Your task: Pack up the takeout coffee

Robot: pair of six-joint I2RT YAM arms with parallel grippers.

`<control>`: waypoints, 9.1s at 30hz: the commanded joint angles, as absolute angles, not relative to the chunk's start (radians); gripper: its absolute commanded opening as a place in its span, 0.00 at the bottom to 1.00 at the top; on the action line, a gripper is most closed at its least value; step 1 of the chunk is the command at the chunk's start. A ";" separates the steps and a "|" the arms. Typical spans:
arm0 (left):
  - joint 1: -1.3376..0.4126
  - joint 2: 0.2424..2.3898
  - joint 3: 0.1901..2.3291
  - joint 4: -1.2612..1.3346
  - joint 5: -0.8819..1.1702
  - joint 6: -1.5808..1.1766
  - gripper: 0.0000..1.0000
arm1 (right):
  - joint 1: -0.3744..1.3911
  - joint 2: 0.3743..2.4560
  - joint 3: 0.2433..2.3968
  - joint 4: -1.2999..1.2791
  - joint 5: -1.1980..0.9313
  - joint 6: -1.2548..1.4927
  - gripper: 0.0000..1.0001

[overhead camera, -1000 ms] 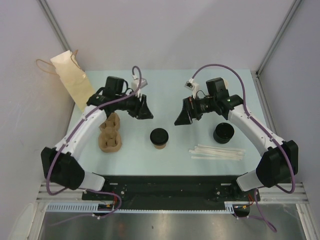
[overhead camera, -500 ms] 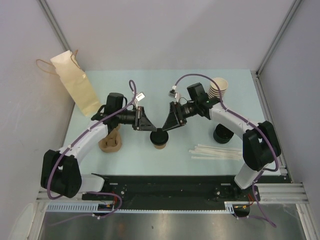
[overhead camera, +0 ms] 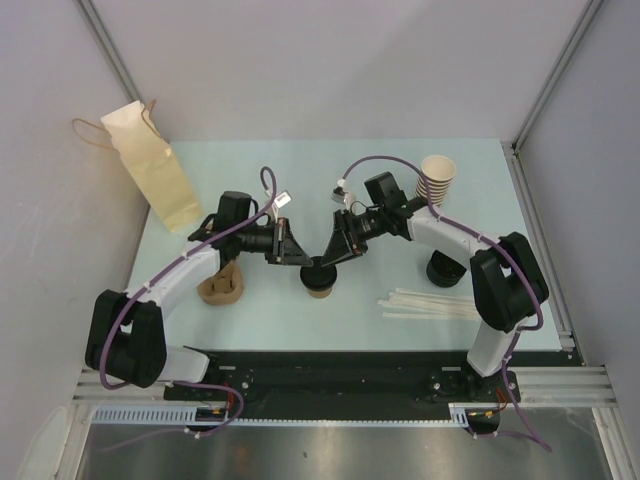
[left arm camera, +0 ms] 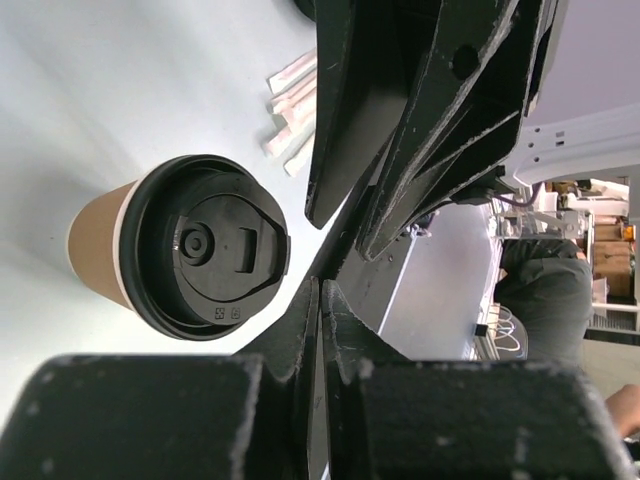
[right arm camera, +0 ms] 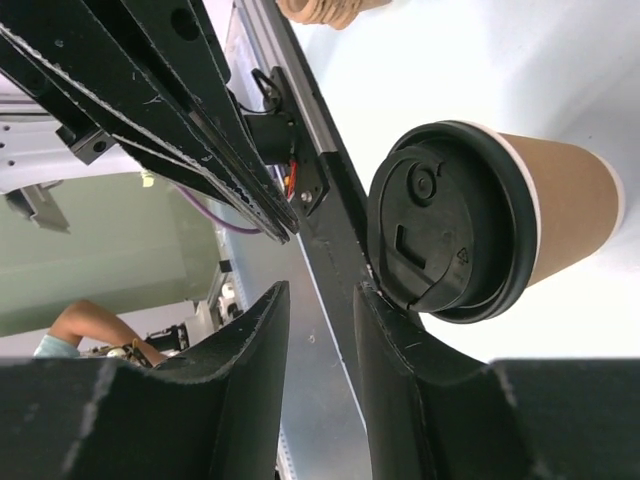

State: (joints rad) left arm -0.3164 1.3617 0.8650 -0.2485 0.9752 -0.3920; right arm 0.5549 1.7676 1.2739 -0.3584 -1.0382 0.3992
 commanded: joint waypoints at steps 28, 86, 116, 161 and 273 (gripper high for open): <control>-0.316 1.503 0.873 -0.298 0.770 -0.331 0.01 | 0.565 1.865 1.282 -0.380 -0.908 0.344 0.29; -0.313 1.559 0.870 -0.322 0.681 -0.311 0.00 | 0.546 1.956 1.284 -0.443 -0.844 0.296 0.25; -0.186 1.341 0.798 -0.382 0.850 -0.331 0.48 | 0.525 1.752 1.388 -0.704 -0.862 0.124 0.76; -0.179 1.267 0.675 -0.203 0.861 -0.411 0.50 | 0.509 1.940 1.413 -0.537 -0.979 0.235 0.46; -0.313 1.543 0.781 0.029 0.838 -0.503 0.18 | 0.546 2.057 1.344 -0.465 -0.681 0.324 0.09</control>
State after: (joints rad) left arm -0.3172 1.5230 0.7628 0.0559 0.8921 -0.5411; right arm 0.5205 1.9881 1.3598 -0.4385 -0.9329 0.3923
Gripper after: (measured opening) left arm 0.177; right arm 0.151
